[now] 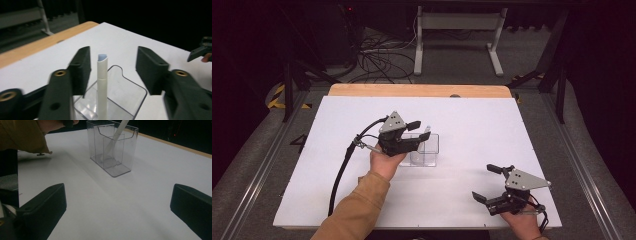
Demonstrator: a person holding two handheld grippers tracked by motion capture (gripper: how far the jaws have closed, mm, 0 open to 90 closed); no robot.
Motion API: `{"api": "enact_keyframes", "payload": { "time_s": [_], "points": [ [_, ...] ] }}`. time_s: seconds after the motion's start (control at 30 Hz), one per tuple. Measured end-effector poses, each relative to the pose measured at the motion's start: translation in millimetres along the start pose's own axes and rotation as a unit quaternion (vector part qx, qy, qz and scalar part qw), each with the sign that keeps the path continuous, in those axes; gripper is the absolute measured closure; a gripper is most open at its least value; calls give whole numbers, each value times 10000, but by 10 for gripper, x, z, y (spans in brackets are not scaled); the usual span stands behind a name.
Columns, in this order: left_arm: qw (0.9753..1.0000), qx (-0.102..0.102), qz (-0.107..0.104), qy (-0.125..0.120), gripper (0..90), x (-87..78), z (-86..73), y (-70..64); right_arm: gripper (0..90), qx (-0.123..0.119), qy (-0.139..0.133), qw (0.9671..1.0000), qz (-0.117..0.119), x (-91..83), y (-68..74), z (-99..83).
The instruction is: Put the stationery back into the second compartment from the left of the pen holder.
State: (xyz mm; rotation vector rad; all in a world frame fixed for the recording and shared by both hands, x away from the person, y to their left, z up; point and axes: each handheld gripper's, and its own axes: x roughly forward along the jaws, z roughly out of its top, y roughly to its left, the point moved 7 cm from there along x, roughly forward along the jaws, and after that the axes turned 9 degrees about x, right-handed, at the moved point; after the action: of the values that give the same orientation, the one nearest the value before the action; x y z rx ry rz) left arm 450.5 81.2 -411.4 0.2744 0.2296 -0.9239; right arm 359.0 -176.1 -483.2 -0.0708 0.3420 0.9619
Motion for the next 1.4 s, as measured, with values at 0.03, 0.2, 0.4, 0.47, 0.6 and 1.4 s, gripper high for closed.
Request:
{"api": "enact_keyframes", "payload": {
  "time_s": [0.03,0.2,0.4,0.47,0.6,1.4],
  "points": [
    [10000,57,41,0,398,-36,13,-3,9,2,-1,10000,0,0,0,0],
    [9998,62,101,-141,287,-219,62,-22,9,18,-6,10000,2,6,0,3],
    [9997,114,82,-198,242,-408,80,-35,9,11,-8,10000,-9,0,5,3],
    [9997,116,78,-214,228,-470,73,-42,10,3,-14,10000,-13,-2,4,5],
    [9996,154,82,-223,200,-596,37,-60,9,7,-2,10000,-20,-2,5,2],
    [9999,133,-12,34,94,-1229,-568,-125,8,-23,-18,9999,-96,-25,1,4]
  ]
}}
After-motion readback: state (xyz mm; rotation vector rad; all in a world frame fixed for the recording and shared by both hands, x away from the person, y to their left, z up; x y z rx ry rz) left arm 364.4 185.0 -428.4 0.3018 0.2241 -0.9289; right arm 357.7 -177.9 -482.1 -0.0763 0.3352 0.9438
